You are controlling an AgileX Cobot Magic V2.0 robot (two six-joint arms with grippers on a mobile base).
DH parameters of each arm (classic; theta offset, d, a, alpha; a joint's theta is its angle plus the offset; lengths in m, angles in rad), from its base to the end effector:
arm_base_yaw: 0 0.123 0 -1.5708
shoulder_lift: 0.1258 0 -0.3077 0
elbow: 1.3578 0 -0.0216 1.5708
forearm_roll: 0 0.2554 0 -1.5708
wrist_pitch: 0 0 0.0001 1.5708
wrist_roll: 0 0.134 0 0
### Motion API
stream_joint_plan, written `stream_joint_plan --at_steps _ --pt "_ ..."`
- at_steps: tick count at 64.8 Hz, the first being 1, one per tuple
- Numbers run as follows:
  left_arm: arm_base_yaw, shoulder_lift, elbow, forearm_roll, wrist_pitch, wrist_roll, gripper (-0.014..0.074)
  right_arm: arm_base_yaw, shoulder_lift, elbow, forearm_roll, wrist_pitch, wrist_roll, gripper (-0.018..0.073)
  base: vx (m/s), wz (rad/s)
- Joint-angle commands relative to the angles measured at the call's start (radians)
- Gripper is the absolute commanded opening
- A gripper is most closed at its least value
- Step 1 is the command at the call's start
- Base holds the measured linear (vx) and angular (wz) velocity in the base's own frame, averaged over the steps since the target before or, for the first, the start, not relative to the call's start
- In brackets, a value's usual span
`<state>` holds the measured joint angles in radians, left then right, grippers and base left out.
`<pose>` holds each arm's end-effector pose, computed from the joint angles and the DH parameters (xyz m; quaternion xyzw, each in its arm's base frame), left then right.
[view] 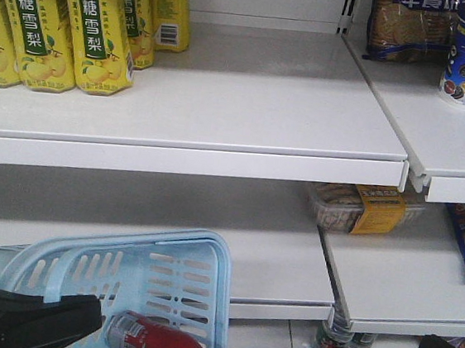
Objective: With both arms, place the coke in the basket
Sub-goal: 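Swing the basket with the bottle away from the shelf with the left gripper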
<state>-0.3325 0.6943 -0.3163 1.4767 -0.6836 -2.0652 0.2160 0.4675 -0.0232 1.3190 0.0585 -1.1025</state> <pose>0.1075 -0.1262 0.2733 0.1036 0.7563 -0.5010 0.4077 0.1120 0.0324 0.1774 -0.0159 0.8253 0.1437 0.5459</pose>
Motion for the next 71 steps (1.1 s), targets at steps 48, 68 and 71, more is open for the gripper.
stream_joint_plan --at_steps 48,68,71 --pt "-0.002 -0.072 -0.019 -0.397 -0.037 0.508 -0.0008 -0.004 0.004 -0.028 0.002 -0.013 -0.006 -0.0005 0.00 0.00" --pt "-0.003 -0.072 0.033 -0.551 -0.030 0.652 -0.0008 -0.004 0.004 -0.028 0.002 -0.014 -0.006 -0.0005 0.00 0.00" --pt "-0.003 -0.074 0.056 -0.600 -0.032 0.696 -0.0008 -0.004 0.004 -0.028 0.002 -0.014 -0.006 -0.0005 0.00 0.00"
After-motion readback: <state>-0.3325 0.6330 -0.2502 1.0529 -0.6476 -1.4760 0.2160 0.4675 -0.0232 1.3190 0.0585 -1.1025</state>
